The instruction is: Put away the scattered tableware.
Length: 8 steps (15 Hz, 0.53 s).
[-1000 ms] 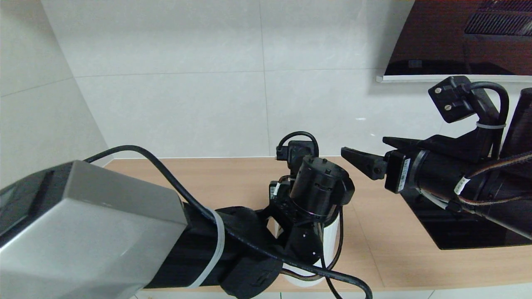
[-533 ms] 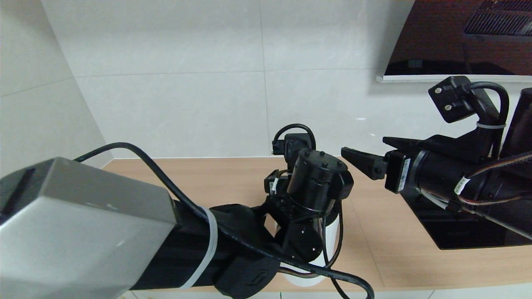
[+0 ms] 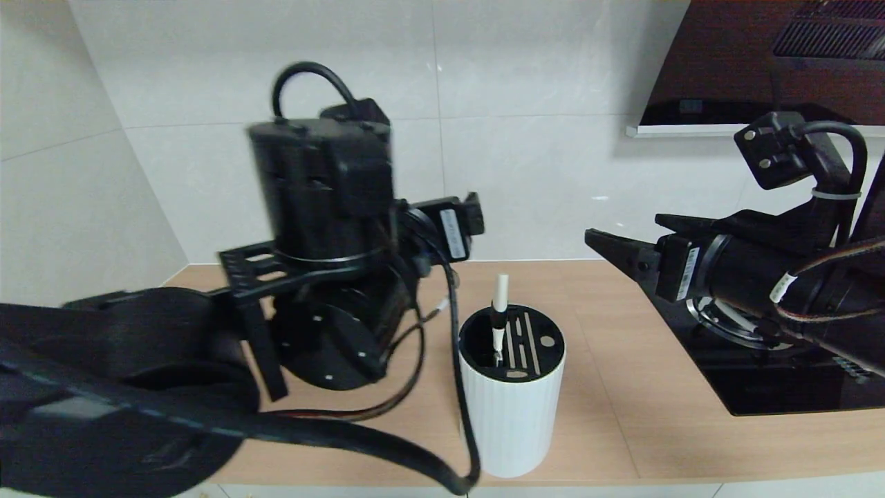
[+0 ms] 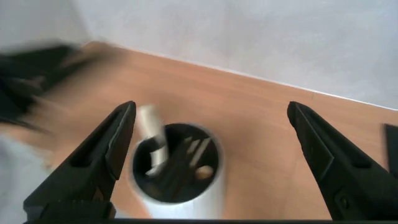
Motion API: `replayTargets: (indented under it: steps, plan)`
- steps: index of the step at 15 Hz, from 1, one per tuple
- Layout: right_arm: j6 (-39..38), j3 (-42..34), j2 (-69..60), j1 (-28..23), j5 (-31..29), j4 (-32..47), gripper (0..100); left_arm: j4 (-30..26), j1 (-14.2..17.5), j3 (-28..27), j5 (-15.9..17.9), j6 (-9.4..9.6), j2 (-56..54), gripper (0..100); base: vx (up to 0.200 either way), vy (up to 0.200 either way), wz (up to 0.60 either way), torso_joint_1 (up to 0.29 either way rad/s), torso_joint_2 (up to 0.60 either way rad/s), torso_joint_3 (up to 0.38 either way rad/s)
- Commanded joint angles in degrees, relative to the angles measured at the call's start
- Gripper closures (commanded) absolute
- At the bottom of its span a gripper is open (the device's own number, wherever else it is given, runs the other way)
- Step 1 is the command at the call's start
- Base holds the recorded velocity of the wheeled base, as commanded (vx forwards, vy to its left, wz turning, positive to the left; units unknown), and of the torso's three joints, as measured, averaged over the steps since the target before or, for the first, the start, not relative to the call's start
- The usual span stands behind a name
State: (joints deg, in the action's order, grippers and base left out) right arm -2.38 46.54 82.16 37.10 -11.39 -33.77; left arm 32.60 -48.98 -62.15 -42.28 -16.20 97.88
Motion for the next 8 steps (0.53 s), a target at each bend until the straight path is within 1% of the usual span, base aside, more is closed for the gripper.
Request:
replayTargets:
  steps: [1,2,3,4,5,6,7,8]
  plan:
    - [3.34,-0.31,-1.83,-4.31,-0.13,-0.07,0,-0.43,7.41,7.74,3.43,2.4,-16.32,0,0.0,0.0,0.0,0.0,0.0,0.0]
    - [4.05,-0.49,-2.62,-6.33,-0.22,-0.07,0,-0.52,10.49,11.79,5.54,3.72,-22.47,0,0.0,0.0,0.0,0.0,0.0,0.0]
    - [3.96,-1.81,-5.26,-7.74,-0.48,-0.07,0,-1.22,12.07,16.27,7.03,5.92,-29.06,0,0.0,0.0,0.0,0.0,0.0,0.0]
    - [4.13,-4.97,-10.01,-10.47,-0.39,-0.07,0,-2.1,12.68,20.4,8.09,7.85,-34.86,0,0.0,0.0,0.0,0.0,0.0,0.0]
    - [4.13,-5.5,-10.8,-10.82,-0.3,-0.07,0,-2.19,12.77,20.93,8.18,8.03,-35.83,0,0.0,0.0,0.0,0.0,0.0,0.0]
    - [4.13,-9.19,-17.92,-13.8,0.31,0.55,0,-4.12,15.5,24.79,9.14,10.4,-43.12,0,0.0,0.0,0.0,0.0,0.0,0.0]
    - [4.13,-9.19,-17.92,-13.8,0.31,0.55,0,-4.12,15.5,24.79,9.14,10.4,-43.12,0,0.0,0.0,0.0,0.0,0.0,0.0]
    - [4.22,-15.52,-28.64,-18.73,0.75,0.81,0,-11.15,22.09,27.78,11.43,13.13,-56.57,0,0.0,0.0,0.0,0.0,0.0,0.0]
